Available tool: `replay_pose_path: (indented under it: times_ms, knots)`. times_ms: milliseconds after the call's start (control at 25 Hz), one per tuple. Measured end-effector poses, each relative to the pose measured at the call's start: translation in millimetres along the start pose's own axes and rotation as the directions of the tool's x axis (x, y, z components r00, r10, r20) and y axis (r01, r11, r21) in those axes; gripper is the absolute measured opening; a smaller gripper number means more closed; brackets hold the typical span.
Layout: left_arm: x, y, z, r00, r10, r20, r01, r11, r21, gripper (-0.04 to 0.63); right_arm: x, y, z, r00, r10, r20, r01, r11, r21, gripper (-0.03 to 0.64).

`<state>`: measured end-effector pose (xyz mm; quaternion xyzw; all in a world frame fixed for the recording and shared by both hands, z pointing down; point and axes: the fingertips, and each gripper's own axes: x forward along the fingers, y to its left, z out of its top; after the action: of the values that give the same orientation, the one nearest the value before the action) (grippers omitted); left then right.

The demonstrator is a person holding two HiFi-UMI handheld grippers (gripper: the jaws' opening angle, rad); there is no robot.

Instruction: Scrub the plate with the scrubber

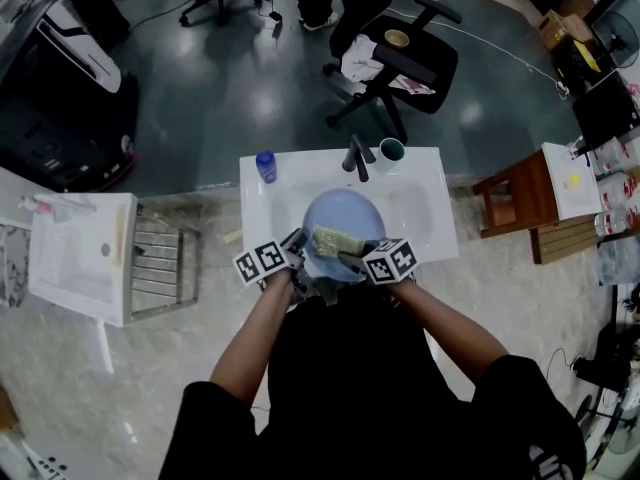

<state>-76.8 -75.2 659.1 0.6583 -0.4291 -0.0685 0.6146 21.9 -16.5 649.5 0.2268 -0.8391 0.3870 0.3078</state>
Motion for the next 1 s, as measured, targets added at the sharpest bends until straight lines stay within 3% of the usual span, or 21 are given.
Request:
replay_pose_path:
  times_ms: [360, 520, 680, 1000]
  knots:
    - [0, -5, 0, 1.000, -0.007, -0.018, 0.008, 0.998, 0.055, 0.064, -17, 3, 10, 0.993, 0.115, 0.023, -0.116, 0.992, 0.057, 0.064]
    - [-1, -6, -3, 0.999, -0.017, -0.026, 0.019, 0.998, 0.064, 0.064, -15, -10, 10, 0.994, 0.112, -0.009, -0.111, 0.993, 0.038, 0.064]
    - [-2, -10, -3, 0.999, -0.037, -0.026, 0.038, 0.998, 0.052, 0.064, -5, -9, 12, 0.985, 0.159, -0.060, -0.157, 0.987, 0.033, 0.064]
    - [-4, -15, -7, 0.996, -0.065, -0.059, 0.070, 0.995, 0.077, 0.064, 9, -19, 17, 0.980, 0.121, -0.157, -0.123, 0.992, -0.002, 0.064]
